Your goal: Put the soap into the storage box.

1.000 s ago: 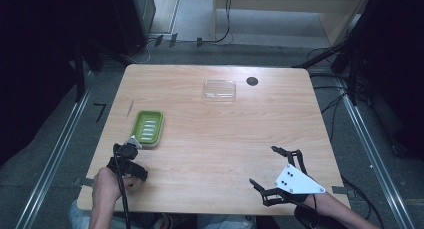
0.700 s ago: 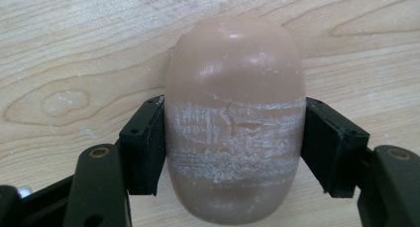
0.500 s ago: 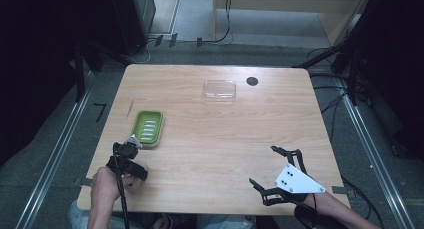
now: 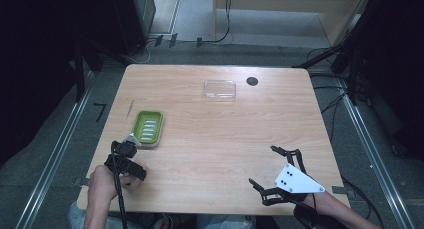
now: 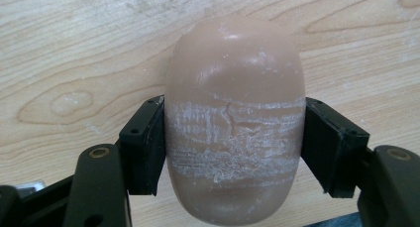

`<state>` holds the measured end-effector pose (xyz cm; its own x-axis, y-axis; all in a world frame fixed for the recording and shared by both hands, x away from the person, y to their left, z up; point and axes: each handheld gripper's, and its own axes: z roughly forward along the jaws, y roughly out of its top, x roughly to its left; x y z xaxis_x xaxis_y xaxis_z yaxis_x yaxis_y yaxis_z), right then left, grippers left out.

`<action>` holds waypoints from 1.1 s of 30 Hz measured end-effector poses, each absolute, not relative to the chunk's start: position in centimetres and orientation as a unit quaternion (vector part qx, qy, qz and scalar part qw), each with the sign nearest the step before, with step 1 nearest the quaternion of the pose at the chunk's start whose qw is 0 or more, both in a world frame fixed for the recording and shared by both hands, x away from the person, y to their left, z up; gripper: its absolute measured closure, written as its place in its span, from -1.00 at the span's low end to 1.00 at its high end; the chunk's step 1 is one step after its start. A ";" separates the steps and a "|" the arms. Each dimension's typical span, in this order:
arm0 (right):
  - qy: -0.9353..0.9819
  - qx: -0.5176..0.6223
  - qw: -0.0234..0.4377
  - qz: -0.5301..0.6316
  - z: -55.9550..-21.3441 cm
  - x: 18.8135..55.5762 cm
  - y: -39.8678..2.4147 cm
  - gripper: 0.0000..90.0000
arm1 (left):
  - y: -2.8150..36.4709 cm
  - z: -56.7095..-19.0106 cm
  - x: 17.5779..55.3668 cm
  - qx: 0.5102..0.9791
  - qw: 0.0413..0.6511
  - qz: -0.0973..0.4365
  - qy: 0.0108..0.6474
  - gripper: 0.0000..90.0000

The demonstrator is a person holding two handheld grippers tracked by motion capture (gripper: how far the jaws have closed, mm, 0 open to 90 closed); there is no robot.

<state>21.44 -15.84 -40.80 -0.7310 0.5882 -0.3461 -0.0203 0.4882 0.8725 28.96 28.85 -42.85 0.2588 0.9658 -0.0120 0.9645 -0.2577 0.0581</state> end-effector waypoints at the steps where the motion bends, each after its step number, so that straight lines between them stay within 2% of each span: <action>1: 0.801 0.178 0.320 0.474 -40.8 21.4 -15.8 -1.00 | 28.8 -42.9 29.0 0.793 0.027 0.013 0.609 -0.25; 33: 0.801 0.178 0.319 0.475 -40.8 21.5 -15.8 -1.00 | 28.5 -40.1 30.9 0.808 0.028 0.011 0.589 -0.25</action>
<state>21.46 -15.76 -40.83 -0.7337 0.5876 -0.3412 -0.0174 0.4857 0.8739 30.89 28.47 -40.05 0.3062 0.9519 -0.0151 0.9506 -0.3048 0.0590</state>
